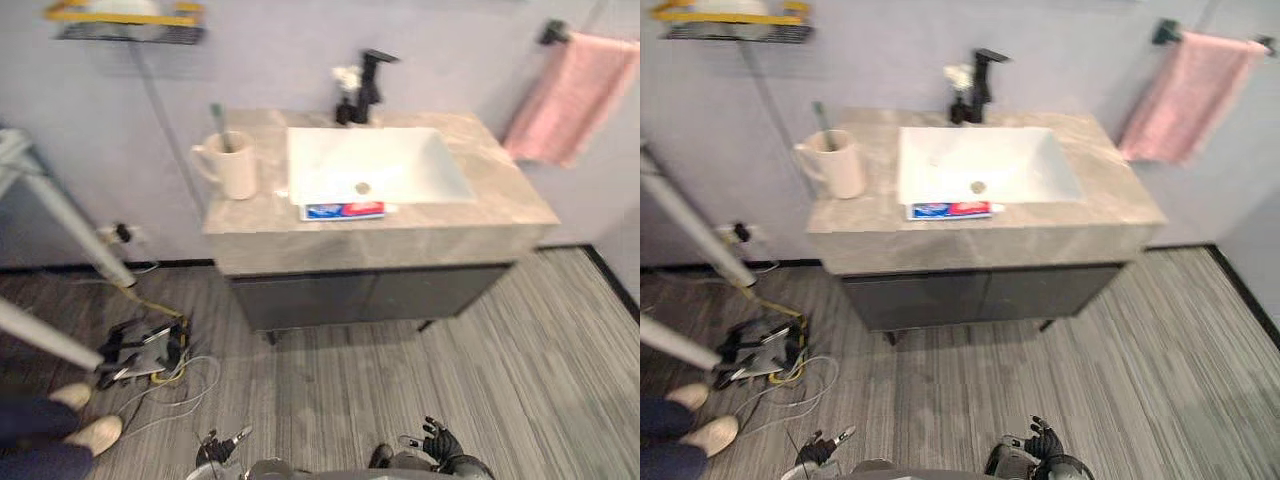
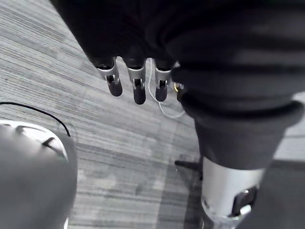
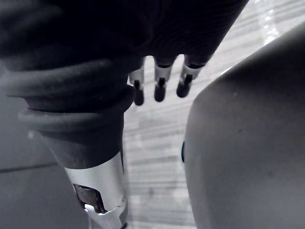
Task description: Organize washtable
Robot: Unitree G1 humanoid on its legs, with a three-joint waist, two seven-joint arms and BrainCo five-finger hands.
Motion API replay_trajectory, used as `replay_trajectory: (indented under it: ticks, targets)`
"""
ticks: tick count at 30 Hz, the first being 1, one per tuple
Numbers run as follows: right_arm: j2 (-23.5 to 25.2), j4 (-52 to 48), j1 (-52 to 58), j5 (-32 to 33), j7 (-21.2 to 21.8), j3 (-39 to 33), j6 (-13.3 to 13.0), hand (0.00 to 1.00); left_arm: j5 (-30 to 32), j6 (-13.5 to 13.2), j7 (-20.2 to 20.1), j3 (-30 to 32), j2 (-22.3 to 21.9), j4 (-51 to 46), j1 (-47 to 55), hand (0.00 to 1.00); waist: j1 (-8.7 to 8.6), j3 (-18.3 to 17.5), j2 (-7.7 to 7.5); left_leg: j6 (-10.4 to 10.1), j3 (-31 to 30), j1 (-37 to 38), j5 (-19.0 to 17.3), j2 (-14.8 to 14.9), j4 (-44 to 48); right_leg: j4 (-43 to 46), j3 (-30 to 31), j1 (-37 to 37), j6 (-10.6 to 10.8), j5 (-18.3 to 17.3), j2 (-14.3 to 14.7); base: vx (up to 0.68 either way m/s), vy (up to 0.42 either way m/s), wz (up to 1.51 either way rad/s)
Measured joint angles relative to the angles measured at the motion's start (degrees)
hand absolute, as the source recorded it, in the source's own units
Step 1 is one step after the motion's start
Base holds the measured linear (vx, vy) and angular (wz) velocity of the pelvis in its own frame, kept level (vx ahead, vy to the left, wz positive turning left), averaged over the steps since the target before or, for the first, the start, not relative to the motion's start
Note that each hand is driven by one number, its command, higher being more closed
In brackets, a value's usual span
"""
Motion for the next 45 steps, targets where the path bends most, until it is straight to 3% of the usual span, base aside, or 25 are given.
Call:
replay_trajectory:
  ticks: [2,4,5,6,8,12,16,20,26,28,29,30,31,39,45]
  targets:
    - [-0.03,0.0,0.02,0.0,-0.14,-1.13,-0.53,0.0,-0.1,0.03,0.11,0.25,-0.62,-0.12,0.42,0.0,-0.22,0.31,0.56,-0.14,-1.38,0.39,0.08,0.64,2.41,3.2,-0.32,0.15,-0.51,-3.03,-0.02,0.12,-0.16,0.18]
    - [-0.14,-0.1,0.02,0.03,-0.53,-1.26,-0.65,0.0,-0.9,-0.08,0.3,0.52,-0.67,-0.49,0.78,0.0,0.05,0.48,0.4,-0.14,-3.74,-2.32,0.07,2.57,10.66,6.06,-0.07,0.27,-0.84,-5.59,-0.07,0.05,-0.16,-0.03]
    - [-0.48,-0.58,0.02,0.07,-1.07,-1.24,-0.67,0.0,-1.68,-0.03,0.48,0.66,-0.76,-0.86,0.85,0.0,0.3,0.86,1.21,-0.14,-6.48,-5.31,0.12,4.42,17.96,7.6,0.11,0.55,-0.8,-7.16,0.53,0.03,-0.121,-0.16]
    - [-0.92,-1.04,0.02,0.2,-1.39,-1.23,-0.6,0.0,-1.81,-0.01,0.61,0.64,-1.07,-1.26,1.11,0.0,0.92,1.57,1.9,-0.31,-9.19,-7.68,1.01,5.93,24.0,8.72,0.11,1.24,-1.09,-8.56,1.27,0.05,-0.099,-0.18]
    - [-0.96,-0.83,-0.03,0.27,-1.92,-1.26,-0.2,0.0,-2.25,0.01,0.93,0.48,-1.17,-1.96,1.27,0.0,0.85,1.48,1.69,-0.58,-11.45,-9.87,4.78,6.26,29.08,8.93,0.5,2.33,-1.01,-9.47,0.61,0.1,-0.047,-0.05]
    - [-1.03,0.64,-1.23,0.36,-2.37,-2.8,0.58,0.0,-2.86,-0.01,1.45,0.99,-1.41,-2.29,1.57,0.0,0.96,1.41,1.53,-0.37,-9.29,-9.32,4.11,6.21,20.13,6.89,1.26,3.3,-0.68,-8.67,-0.78,0.12,0.037,-0.04]
    - [-1.8,4.74,-3.22,1.38,-2.32,-4.98,0.51,0.0,-2.83,0.04,1.57,2.76,-0.9,-0.95,2.04,0.0,0.77,0.63,2.07,-2.78,-10.03,-3.24,2.77,1.59,3.19,3.18,3.38,3.27,2.57,-5.45,-1.39,0.14,0.162,-0.1]
    - [-2.47,6.55,-2.85,1.37,-2.28,-6.65,0.46,0.0,-2.78,0.1,1.41,2.84,0.43,0.9,3.03,0.0,0.88,0.31,1.99,-2.71,-11.05,-0.19,2.82,-1.3,0.31,-5.99,3.5,9.33,3.29,-0.99,-1.56,0.14,0.188,0.12]
    - [-3.52,7.49,-1.96,1.23,-2.22,-6.0,0.51,0.0,-2.67,0.04,1.33,1.84,0.66,2.67,4.31,0.0,0.96,-2.14,2.37,-1.87,-11.06,1.18,3.34,-4.51,-2.05,-10.45,3.52,11.34,4.01,1.44,-3.54,0.15,0.143,0.05]
    - [-2.7,7.54,-2.39,0.78,-2.23,-5.91,0.63,0.0,-2.67,-0.03,1.25,2.7,1.64,3.23,4.27,0.0,1.13,-1.07,0.02,-1.03,-12.04,-3.05,2.89,-5.51,5.92,-10.89,3.65,13.03,3.99,2.17,-6.92,0.09,0.139,0.12]
    - [-3.49,8.81,-1.79,0.5,-2.31,-6.03,0.82,0.0,-2.5,-0.06,1.26,2.31,2.08,3.11,4.87,0.0,0.71,-2.17,-0.21,0.53,-12.16,-0.77,4.54,-8.19,-9.61,-10.99,3.71,13.71,4.59,2.65,-8.33,0.06,0.134,0.36]
    - [-5.06,9.72,-1.07,0.12,-2.27,-5.85,1.06,0.0,-2.14,0.0,1.26,1.3,1.61,3.22,5.42,0.0,0.64,-2.26,0.55,1.76,-11.8,1.49,12.35,-8.61,-17.15,-9.56,4.08,13.66,5.25,2.81,-8.42,0.05,0.096,0.28]
    - [-5.67,11.95,-1.12,-1.29,-1.15,-0.9,0.51,0.0,-1.65,0.02,1.24,-2.17,4.15,4.34,7.54,0.0,-0.43,-0.02,-0.6,1.07,-12.87,4.47,16.82,-8.88,-24.41,-16.92,9.71,13.12,6.37,2.81,-2.91,0.04,0.047,0.09]
    - [-5.6,11.94,-1.06,-1.25,-1.24,-0.99,0.5,0.0,-1.7,-0.02,1.24,-2.21,4.14,4.33,7.58,0.0,-0.34,-0.05,-0.65,1.08,-13.92,4.32,16.83,-8.96,-24.41,-17.21,8.44,13.53,6.37,2.81,-2.95,0.0,-0.002,0.06]
    - [-5.53,12.0,-0.77,-0.22,-1.7,-1.03,0.49,0.0,-2.58,-0.63,1.21,-5.56,4.3,4.29,7.65,0.0,0.46,-0.17,-0.79,1.08,-15.26,4.36,16.84,-9.12,-24.34,-17.89,6.76,14.7,6.39,2.83,-2.98,0.01,-0.02,0.11]
